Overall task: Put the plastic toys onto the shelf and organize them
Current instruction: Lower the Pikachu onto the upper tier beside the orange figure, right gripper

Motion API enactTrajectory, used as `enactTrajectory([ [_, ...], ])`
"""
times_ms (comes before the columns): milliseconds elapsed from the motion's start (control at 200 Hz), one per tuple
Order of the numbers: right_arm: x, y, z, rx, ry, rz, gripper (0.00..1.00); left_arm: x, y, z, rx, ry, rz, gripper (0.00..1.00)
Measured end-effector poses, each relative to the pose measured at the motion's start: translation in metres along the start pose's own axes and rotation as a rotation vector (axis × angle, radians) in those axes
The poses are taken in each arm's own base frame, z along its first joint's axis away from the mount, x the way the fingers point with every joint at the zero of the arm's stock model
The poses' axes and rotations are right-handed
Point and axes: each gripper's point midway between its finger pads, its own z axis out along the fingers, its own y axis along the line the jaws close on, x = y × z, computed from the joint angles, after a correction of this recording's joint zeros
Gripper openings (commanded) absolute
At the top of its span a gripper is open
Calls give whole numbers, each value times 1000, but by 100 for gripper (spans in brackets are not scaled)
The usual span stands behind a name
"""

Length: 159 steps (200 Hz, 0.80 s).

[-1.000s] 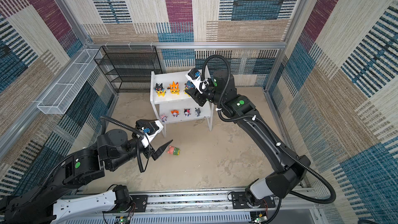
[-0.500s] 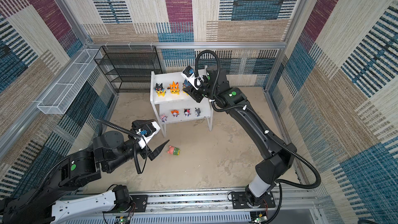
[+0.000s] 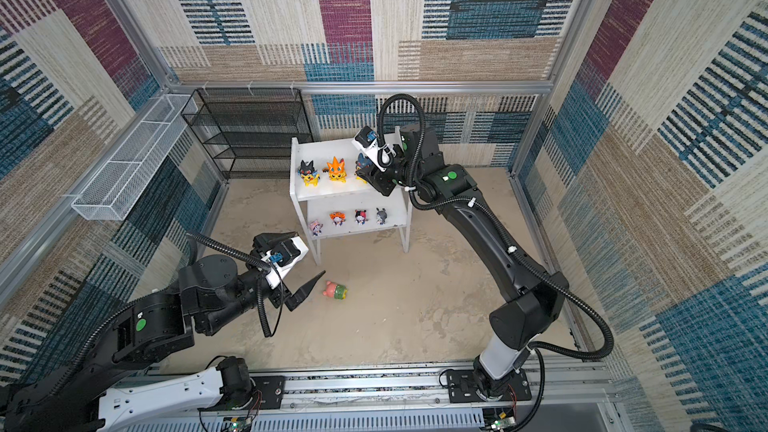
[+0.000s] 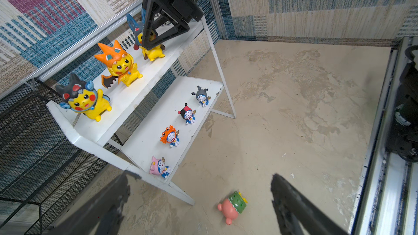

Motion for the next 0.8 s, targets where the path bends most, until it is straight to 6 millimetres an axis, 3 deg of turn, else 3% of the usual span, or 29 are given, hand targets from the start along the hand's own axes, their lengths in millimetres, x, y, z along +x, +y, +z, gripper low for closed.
enactTrajectory([
  [796, -1, -4, 2, -1, 21, -7, 52, 3, -1, 2, 0, 1, 3, 99],
])
